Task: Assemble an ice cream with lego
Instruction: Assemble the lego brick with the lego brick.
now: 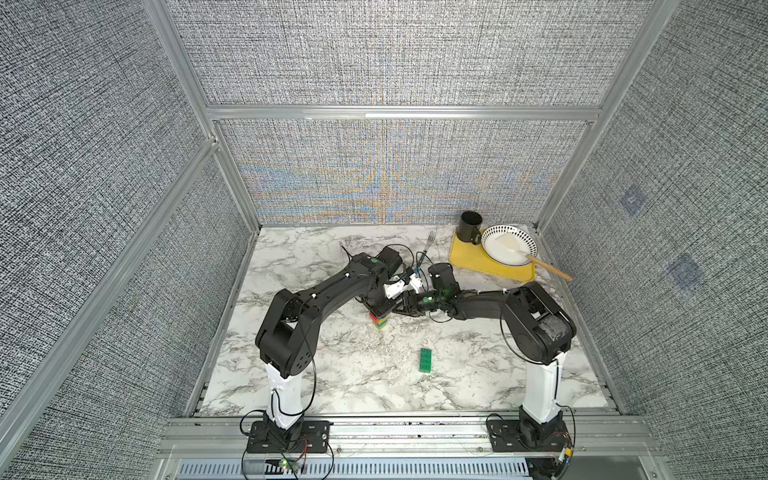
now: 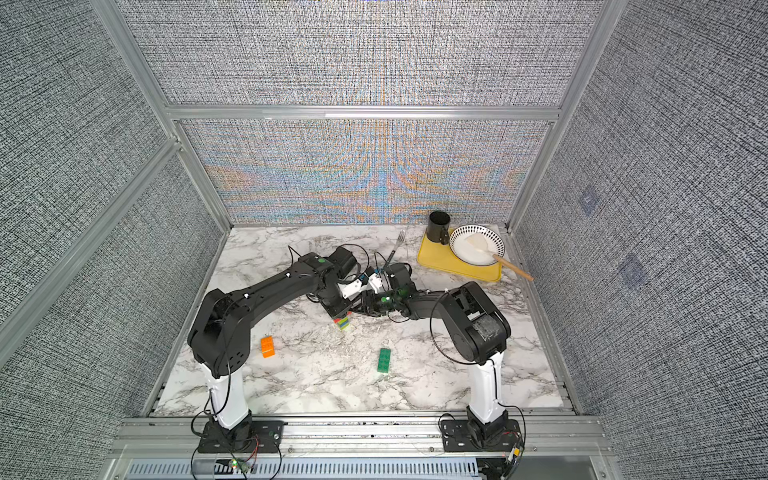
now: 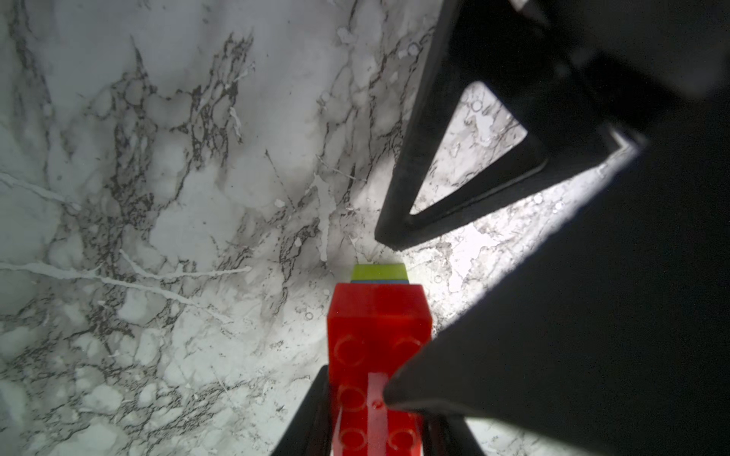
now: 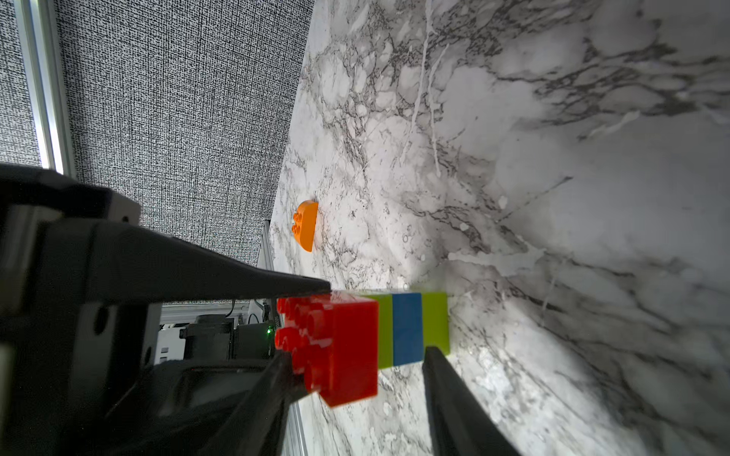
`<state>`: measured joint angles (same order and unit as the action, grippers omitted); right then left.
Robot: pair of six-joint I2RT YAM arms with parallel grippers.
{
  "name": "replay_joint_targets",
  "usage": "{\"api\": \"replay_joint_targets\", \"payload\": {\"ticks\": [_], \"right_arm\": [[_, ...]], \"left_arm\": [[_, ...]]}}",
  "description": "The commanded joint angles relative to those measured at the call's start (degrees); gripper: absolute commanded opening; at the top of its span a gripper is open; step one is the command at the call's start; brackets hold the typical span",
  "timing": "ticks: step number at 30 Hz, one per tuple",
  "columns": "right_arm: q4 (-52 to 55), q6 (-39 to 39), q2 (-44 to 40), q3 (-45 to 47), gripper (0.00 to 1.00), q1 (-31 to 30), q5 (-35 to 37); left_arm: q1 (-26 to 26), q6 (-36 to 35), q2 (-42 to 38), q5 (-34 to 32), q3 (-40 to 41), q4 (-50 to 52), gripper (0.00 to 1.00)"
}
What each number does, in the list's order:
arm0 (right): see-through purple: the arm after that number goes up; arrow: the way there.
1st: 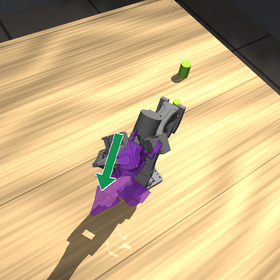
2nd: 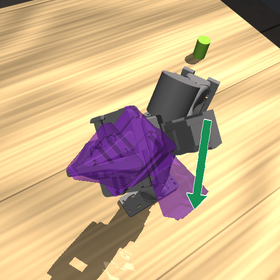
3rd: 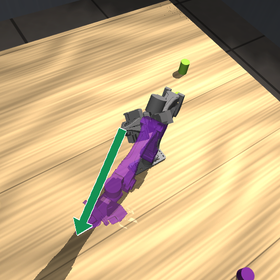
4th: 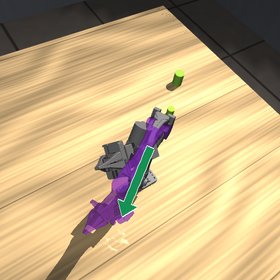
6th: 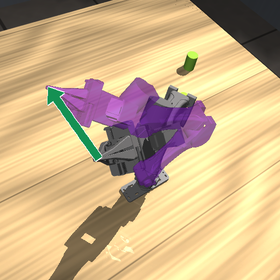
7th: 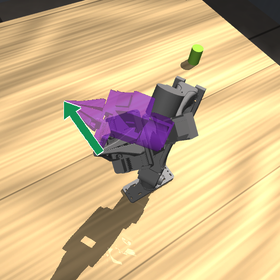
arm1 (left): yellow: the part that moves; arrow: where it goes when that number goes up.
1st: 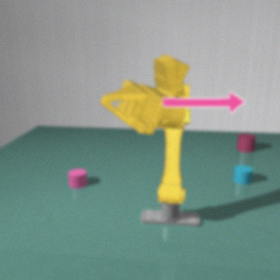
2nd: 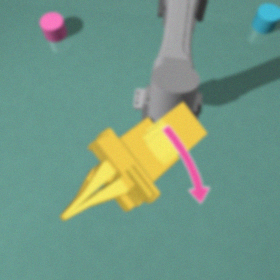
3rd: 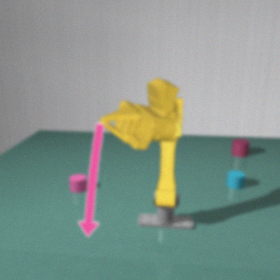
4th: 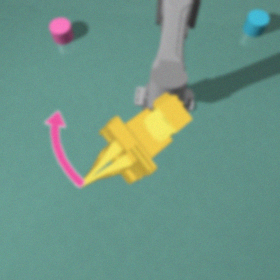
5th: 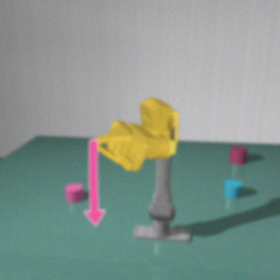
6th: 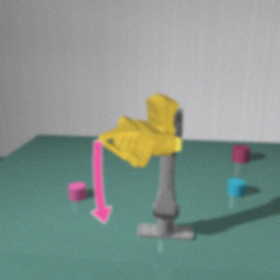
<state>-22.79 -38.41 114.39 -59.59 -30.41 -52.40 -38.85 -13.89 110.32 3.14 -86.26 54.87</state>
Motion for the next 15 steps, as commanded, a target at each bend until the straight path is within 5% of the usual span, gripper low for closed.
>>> {"api": "replay_joint_targets", "payload": {"ticks": [1, 15], "right_arm": [[-1.13, 0.12, 0.46, -0.52, 0.51, -0.43, -0.99], [-1.45, -0.64, 0.83, -0.79, 0.41, -0.35, -0.25]], "left_arm": [[-0.44, 0.28, 1.01, 1.36, 0.71, 2.97, 0.02], [-0.44, 3.52, 0.05, 1.85, -1.28, 5.74, 0.02]]}}
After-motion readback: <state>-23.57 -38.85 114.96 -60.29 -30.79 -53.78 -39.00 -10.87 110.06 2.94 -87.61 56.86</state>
